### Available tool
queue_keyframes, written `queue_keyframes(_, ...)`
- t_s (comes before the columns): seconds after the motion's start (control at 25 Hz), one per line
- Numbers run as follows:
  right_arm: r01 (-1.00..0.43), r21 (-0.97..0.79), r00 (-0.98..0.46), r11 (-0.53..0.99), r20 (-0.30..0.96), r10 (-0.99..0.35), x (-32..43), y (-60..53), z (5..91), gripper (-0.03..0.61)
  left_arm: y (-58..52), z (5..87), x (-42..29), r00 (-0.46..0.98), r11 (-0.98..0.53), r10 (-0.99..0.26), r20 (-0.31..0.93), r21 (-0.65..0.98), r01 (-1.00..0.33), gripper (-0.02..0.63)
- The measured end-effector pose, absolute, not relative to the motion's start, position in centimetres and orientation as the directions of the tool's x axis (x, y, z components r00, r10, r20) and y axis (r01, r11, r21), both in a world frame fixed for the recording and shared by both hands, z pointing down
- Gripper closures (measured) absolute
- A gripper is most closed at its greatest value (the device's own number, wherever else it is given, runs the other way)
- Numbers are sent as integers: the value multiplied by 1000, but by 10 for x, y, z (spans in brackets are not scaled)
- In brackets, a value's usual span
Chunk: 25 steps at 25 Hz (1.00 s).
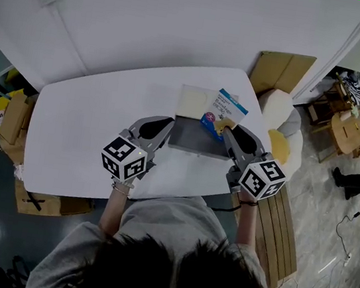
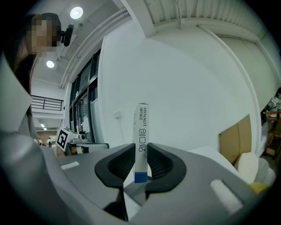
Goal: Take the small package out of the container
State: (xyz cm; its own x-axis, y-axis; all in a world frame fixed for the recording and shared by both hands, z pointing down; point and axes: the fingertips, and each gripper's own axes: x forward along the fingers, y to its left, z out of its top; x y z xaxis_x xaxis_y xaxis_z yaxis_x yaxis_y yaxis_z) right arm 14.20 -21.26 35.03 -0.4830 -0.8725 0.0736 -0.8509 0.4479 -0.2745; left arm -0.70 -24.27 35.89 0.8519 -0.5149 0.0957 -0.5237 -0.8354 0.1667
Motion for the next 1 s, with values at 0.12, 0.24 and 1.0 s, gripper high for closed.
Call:
queue_keyframes(0.12, -852, -269, -485, 450, 78, -871, 141, -214, 351, 476, -244, 360, -7, 850, -833, -517, 101, 170, -526, 624)
queue_keyframes(0.24, -853, -259, -486, 452, 84, -870, 141, -214, 352, 477, -244, 361, -5, 851, -833, -515, 104, 171, -526, 623)
queue_keyframes(1.0, -859, -251, -480, 447, 92, -872, 144, -219, 359, 476, -249, 376, 3, 859, -837, -494, 133, 197, -511, 624)
